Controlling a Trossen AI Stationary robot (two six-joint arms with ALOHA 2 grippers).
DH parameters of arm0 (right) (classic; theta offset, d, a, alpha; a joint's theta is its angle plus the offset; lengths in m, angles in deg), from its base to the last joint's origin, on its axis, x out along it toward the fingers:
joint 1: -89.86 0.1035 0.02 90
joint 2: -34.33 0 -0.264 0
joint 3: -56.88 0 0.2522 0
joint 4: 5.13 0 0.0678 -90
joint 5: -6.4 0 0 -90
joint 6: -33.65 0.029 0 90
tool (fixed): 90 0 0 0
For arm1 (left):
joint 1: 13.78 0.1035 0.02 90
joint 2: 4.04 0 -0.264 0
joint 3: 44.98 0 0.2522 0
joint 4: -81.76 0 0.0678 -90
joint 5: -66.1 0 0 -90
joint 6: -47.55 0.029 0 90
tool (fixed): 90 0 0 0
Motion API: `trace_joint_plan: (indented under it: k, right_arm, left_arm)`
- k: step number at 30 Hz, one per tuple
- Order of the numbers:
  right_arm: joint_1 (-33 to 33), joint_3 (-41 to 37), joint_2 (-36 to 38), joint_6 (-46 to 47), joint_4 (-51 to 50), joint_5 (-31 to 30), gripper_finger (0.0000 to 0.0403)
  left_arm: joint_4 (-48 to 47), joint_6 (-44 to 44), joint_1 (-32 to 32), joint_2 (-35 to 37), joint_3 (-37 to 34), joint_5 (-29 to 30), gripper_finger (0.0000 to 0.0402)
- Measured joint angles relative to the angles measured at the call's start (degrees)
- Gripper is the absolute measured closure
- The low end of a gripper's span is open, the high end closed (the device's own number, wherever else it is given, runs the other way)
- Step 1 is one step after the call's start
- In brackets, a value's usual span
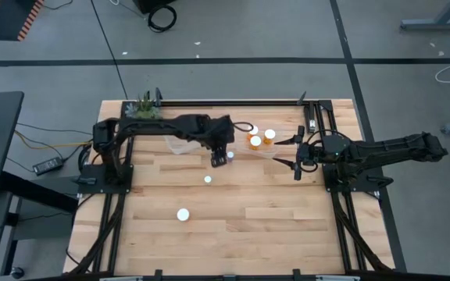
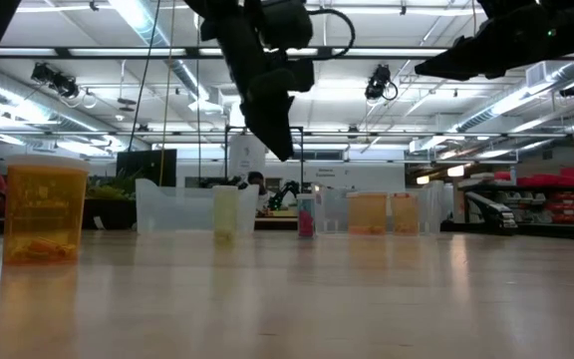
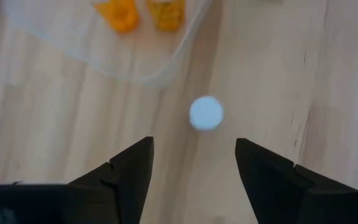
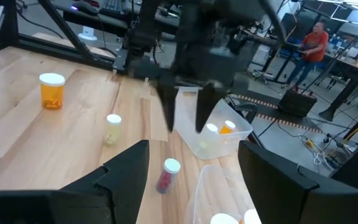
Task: Pick and place medicine bottles into bin by pill shape (circle, oval)
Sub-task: Put the blue pill bottle into the left transparent bin
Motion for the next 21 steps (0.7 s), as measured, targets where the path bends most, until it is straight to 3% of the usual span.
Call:
trace_joint_plan:
  k: [8, 21]
  right_arm:
    - [0.0, 0.0, -0.1, 0.0, 0.7, 0.1, 0.0149]
    - [0.0, 0.0, -0.9, 0.0, 1.1, 0.2, 0.0149]
  left_arm:
    - [7.4, -2.9, -2.6, -5.2, -0.2, 0.2, 0.013]
    - [8.6, -2.3, -2.6, -9.8, -0.2, 0.1, 0.011]
